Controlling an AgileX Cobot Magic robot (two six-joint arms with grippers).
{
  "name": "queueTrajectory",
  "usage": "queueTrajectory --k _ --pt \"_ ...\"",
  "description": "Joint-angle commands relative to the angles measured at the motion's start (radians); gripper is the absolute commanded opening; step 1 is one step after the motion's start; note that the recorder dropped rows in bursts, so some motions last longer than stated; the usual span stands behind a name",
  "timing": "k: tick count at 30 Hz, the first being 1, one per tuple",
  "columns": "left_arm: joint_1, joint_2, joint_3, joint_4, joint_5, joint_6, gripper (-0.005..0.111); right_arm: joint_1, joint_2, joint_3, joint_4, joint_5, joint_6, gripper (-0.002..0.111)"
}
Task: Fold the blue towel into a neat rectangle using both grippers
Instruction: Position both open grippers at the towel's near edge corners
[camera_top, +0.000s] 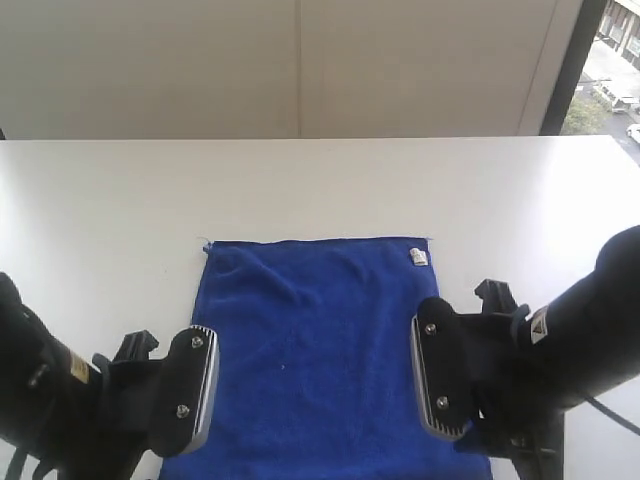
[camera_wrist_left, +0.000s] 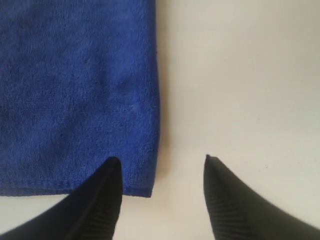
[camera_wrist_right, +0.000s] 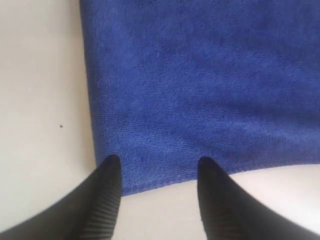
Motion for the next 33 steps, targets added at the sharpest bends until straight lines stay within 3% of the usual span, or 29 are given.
queueTrajectory --k 1,15,33 --pt "-0.005 0.024 0.032 0.042 -0.051 0.016 0.056 0.002 0.023 0.043 0.005 -0.083 -0.042 0.046" --pt "-0.005 0.105 0.036 0.068 -0.112 0.016 0.056 0.002 0.091 0.064 0.005 -0.135 -0.042 0.046" --pt "-0.005 0.105 0.036 0.068 -0.129 0.016 0.056 0.018 0.107 0.069 0.031 -0.065 -0.118 0.046"
